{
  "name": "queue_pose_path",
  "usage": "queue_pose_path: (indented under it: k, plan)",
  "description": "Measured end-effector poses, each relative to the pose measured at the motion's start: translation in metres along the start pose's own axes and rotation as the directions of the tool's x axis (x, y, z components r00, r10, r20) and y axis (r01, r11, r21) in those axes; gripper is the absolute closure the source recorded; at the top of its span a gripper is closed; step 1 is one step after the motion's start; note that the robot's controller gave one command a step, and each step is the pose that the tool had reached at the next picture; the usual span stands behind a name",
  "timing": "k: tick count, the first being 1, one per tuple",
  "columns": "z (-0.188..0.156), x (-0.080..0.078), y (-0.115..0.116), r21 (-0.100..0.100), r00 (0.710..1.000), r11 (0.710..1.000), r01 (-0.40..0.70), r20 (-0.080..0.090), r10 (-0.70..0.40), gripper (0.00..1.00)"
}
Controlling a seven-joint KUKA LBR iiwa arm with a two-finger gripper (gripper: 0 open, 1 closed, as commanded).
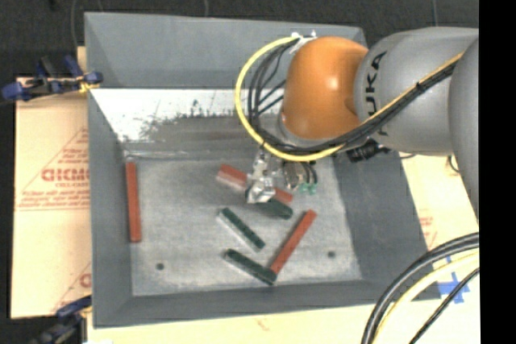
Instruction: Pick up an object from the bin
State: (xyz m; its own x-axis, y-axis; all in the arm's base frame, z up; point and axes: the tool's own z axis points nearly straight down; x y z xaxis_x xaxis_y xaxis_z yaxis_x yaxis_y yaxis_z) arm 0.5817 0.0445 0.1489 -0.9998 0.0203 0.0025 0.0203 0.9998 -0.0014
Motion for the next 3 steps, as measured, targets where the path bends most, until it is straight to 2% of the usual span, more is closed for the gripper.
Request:
queue_pose_path:
  k: [1,2,3]
  plan:
    - [-0.021,-0.007,0.003,-0.003,1.000,1.000,-0.003,0.016,0.003,1.00]
    - [-0.101,-0.002,-0.011,-0.002,1.000,1.000,0.006,0.006,-0.006,1.00]
    - [-0.101,-0.002,-0.011,-0.003,1.000,1.000,0.003,0.006,-0.003,1.00]
